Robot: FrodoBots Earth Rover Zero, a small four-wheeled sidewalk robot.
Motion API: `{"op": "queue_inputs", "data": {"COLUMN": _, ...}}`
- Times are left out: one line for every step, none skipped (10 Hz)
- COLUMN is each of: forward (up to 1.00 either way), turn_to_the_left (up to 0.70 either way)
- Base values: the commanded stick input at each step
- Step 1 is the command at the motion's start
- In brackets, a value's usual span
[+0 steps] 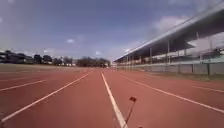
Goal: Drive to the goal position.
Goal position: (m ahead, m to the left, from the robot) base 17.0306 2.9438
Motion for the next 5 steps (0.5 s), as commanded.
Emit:
{"op": "queue_inputs", "data": {"forward": 0.7, "turn_to_the_left": 0.0}}
{"op": "queue_inputs", "data": {"forward": 0.7, "turn_to_the_left": 0.0}}
{"op": "queue_inputs", "data": {"forward": 0.7, "turn_to_the_left": 0.0}}
{"op": "queue_inputs", "data": {"forward": 0.7, "turn_to_the_left": 0.0}}
{"op": "queue_inputs", "data": {"forward": 0.7, "turn_to_the_left": 0.0}}
